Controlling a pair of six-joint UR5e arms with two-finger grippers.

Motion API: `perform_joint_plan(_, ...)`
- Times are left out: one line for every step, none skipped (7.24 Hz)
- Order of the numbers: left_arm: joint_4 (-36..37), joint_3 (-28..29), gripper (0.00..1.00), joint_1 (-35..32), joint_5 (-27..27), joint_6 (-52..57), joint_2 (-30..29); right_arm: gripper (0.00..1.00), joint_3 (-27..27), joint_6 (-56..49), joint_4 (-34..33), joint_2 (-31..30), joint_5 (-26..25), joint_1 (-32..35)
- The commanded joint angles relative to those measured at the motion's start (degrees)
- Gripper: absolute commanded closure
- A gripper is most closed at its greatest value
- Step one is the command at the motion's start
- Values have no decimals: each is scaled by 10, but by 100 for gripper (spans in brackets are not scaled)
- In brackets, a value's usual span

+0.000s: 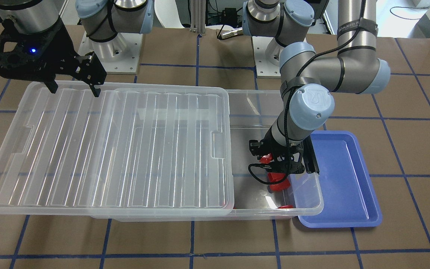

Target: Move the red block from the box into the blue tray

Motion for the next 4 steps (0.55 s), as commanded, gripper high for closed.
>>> perform_joint_plan(-137, 91, 100, 2, 2, 1, 38, 0, 0, -1, 0, 1, 3, 1)
perform_joint_plan(-172, 120, 100, 9, 10, 3, 50, 0, 0, -6, 0, 1, 5, 1)
perform_joint_plan(-201, 132, 100, 39, 24, 6, 53, 0, 1, -46, 0, 2, 5, 1)
perform_joint_plan(-208, 135, 100, 95, 28, 15, 57, 0, 1, -48, -1, 2, 5, 1)
